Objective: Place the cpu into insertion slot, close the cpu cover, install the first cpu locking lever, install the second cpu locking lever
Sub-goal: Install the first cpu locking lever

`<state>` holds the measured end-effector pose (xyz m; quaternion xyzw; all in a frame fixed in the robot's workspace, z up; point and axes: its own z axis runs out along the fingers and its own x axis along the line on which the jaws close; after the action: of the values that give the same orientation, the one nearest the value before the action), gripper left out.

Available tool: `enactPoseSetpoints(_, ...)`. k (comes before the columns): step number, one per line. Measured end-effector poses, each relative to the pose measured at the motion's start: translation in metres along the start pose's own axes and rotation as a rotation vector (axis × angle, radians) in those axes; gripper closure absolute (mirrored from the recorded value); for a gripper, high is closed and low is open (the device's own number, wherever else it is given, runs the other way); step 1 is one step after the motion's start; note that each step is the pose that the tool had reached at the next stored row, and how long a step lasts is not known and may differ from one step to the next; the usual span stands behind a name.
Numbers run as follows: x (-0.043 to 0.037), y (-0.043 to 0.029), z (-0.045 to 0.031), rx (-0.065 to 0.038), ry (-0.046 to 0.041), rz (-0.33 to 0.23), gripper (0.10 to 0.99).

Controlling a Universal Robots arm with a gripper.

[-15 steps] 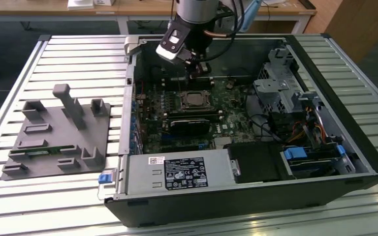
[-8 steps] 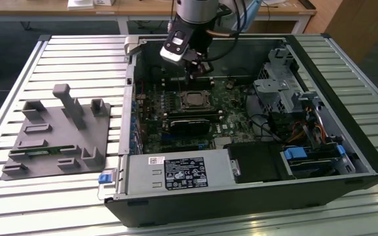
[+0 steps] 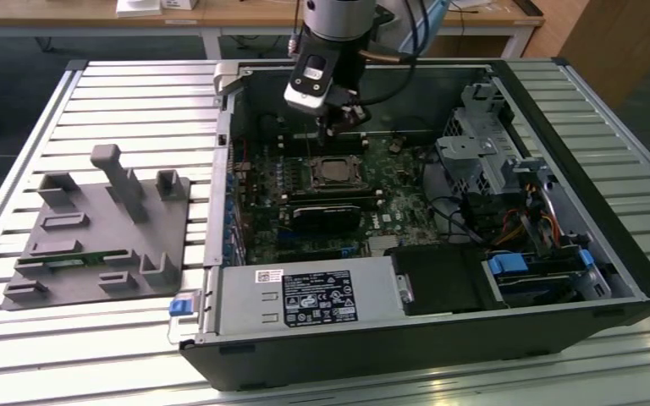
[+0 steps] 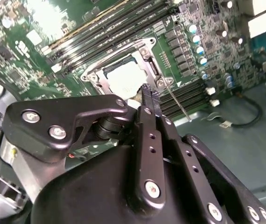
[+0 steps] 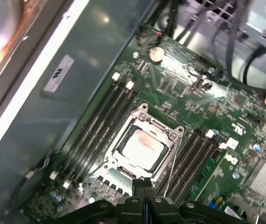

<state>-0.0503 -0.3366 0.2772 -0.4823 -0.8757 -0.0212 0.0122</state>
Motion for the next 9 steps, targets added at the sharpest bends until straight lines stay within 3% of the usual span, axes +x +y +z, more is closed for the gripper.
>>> enactPoseSetpoints(9, 0.0000, 0.0000, 0.0001, 0.007, 0.0041, -0.161, 0.980)
